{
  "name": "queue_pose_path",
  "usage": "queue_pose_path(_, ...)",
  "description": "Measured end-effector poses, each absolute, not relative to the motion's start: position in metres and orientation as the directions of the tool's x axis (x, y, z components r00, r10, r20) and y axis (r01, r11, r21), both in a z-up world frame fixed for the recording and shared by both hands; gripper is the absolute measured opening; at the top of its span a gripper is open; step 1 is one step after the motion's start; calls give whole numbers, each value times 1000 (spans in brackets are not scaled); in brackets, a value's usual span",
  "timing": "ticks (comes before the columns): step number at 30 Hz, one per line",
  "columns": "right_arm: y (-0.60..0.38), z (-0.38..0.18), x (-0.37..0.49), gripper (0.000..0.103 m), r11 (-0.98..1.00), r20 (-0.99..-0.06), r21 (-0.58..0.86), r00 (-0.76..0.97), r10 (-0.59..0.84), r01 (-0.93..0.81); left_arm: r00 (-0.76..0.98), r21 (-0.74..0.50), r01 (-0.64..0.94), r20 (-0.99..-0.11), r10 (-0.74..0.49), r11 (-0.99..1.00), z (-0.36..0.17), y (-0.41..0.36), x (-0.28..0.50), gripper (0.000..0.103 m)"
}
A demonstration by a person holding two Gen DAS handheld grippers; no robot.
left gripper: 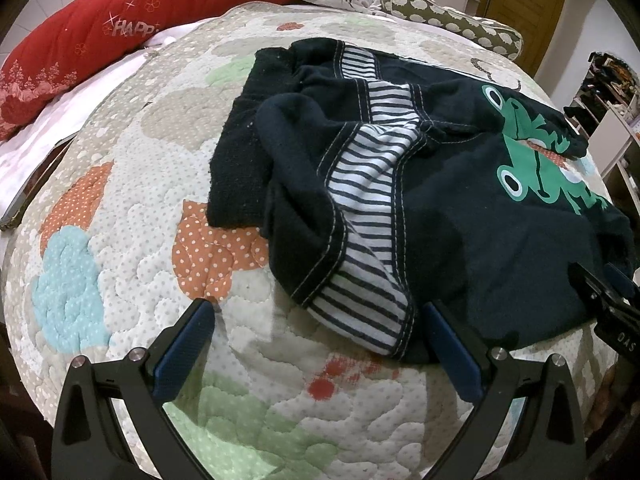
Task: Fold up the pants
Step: 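Lower the pants flat with both grippers and open them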
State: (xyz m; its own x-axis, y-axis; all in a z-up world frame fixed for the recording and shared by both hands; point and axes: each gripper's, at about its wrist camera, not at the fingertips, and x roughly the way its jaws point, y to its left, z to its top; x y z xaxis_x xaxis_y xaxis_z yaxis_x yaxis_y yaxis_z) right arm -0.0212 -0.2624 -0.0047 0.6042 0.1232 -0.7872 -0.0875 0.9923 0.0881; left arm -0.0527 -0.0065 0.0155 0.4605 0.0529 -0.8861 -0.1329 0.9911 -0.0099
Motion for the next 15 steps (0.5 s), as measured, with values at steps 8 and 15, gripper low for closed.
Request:
queue_pose_path(8, -262, -4, -24, 102, 993, -777, 82, 619, 118, -87, 461, -2, -134, -885, 60, 991, 14, -6, -51, 103)
queue_pose_path(15, -260, -4, -28, 102, 994, -762, 73, 639, 107, -80, 469, 9, -137, -880, 73, 990, 13, -9, -50, 103)
